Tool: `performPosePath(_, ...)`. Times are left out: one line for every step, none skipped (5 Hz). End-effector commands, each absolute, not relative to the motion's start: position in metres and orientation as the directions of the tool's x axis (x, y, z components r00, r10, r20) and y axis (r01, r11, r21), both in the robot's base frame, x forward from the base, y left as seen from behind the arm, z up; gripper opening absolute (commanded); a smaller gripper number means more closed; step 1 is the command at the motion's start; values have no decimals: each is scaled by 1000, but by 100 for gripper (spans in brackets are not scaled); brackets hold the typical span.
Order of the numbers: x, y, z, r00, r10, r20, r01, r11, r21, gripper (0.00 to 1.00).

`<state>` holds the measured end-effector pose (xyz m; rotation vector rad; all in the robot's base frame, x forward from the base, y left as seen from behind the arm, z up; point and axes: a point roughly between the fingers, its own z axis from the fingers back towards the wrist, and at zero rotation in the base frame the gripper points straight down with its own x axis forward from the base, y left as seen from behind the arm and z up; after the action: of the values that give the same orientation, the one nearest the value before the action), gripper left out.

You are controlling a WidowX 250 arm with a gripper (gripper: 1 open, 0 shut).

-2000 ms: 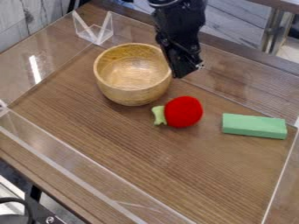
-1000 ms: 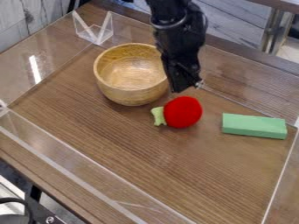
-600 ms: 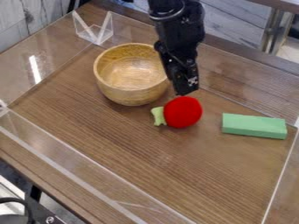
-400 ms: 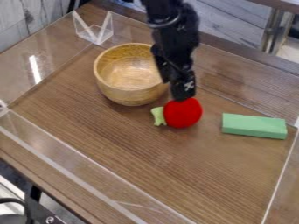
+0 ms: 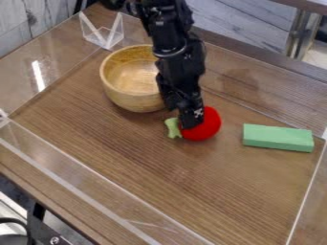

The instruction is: Move the red fruit to the left

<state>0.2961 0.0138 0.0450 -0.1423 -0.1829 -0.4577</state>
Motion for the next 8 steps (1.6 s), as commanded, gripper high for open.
performPosePath(313, 21, 57, 872, -423, 247, 451, 890, -65, 0)
performPosePath(316, 19, 63, 857, -448, 252, 477, 877, -64, 0)
performPosePath(320, 22, 85, 844, -456, 283, 488, 871, -52, 0)
performPosePath(324, 30, 112, 828, -458, 323, 494, 869, -32, 0)
performPosePath(332, 63, 138, 852, -383, 358, 414, 910, -12, 0)
performPosePath(337, 102, 148, 886, -289, 364, 312, 950, -7, 0)
performPosePath(339, 134, 157, 895, -257, 366, 278, 960, -7, 0)
performPosePath(343, 159, 157, 901, -250, 355, 269, 963, -6, 0)
